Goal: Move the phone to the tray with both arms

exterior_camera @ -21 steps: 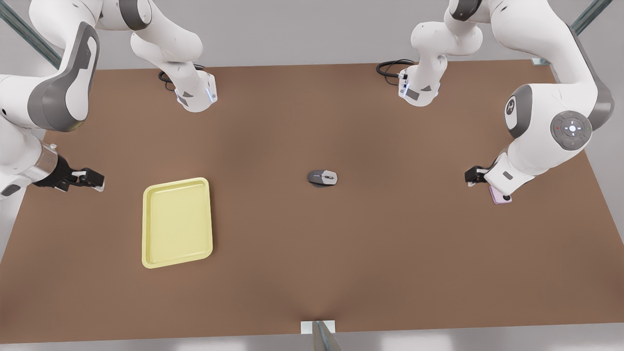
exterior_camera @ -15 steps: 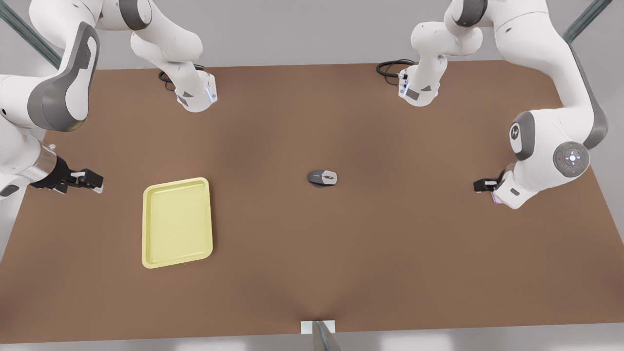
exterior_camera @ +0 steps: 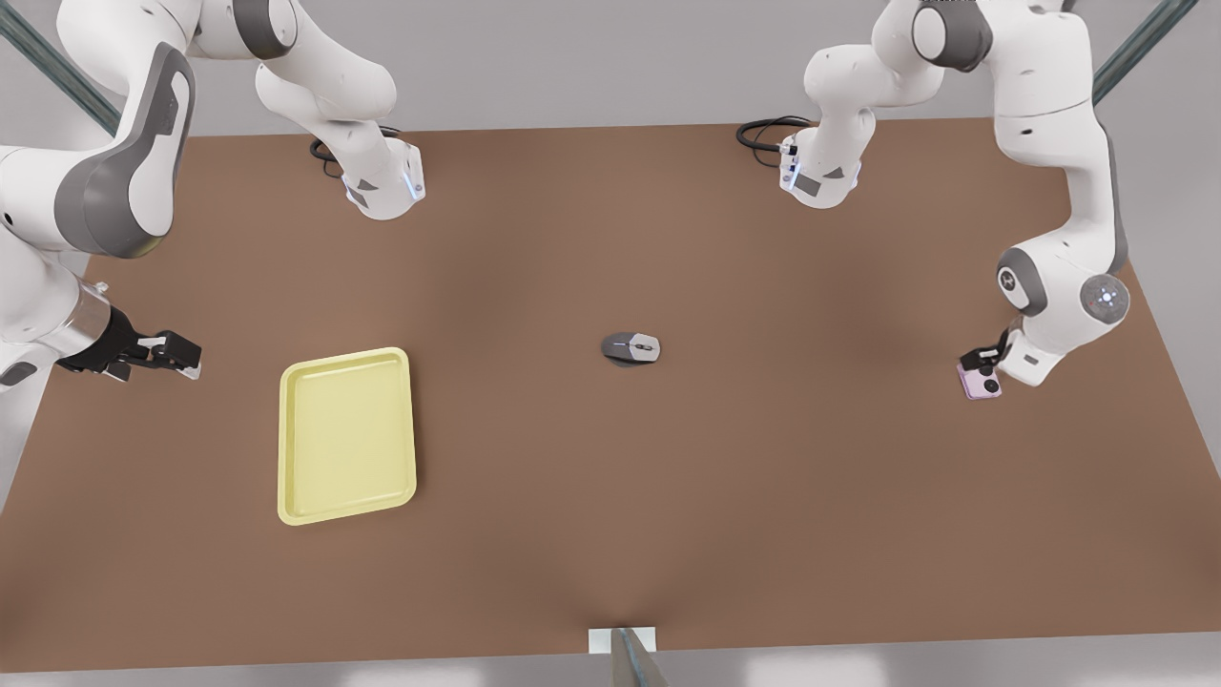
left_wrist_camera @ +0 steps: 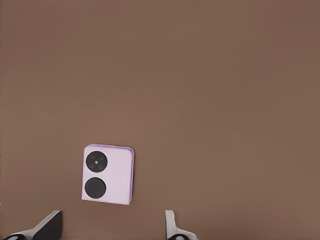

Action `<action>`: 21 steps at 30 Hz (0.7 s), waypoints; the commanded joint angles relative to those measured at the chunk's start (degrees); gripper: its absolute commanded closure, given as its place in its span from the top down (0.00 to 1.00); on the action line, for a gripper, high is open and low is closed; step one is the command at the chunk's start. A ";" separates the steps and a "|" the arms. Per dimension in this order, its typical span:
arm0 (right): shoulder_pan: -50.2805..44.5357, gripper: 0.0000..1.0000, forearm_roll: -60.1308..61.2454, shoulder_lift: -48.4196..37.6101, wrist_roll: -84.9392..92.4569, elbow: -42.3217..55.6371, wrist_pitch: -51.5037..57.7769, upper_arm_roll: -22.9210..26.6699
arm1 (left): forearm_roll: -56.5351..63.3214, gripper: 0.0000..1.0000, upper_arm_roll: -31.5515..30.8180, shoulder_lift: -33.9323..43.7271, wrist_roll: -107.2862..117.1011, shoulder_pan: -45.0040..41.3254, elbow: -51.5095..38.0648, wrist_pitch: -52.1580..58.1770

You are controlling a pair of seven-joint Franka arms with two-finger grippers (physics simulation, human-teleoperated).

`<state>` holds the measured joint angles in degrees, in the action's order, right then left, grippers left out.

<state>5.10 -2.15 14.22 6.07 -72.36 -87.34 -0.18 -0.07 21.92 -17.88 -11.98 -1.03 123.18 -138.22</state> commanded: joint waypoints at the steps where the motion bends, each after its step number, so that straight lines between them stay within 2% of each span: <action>1: 0.00 1.00 0.04 -0.07 0.61 0.03 -0.02 0.00 | -0.64 1.00 -0.03 -1.19 -14.73 0.77 0.31 -7.77; 8: 0.00 1.00 0.13 -0.07 0.61 0.03 -0.11 0.00 | -7.23 1.00 -0.91 -6.81 -27.56 4.37 -0.31 -9.26; 11: 0.00 1.00 0.13 -0.07 0.61 0.03 -0.11 0.00 | -10.31 1.00 -3.11 -8.49 -33.89 6.48 -1.36 -9.18; 21: 0.00 1.00 0.13 -0.07 0.61 0.03 -0.11 0.00 | -12.50 1.00 -5.04 -10.95 -35.39 8.94 -2.16 -9.53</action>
<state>5.09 -2.07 14.22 6.49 -72.36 -87.47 -0.18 -11.81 16.95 -28.80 -33.97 7.89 121.05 -147.30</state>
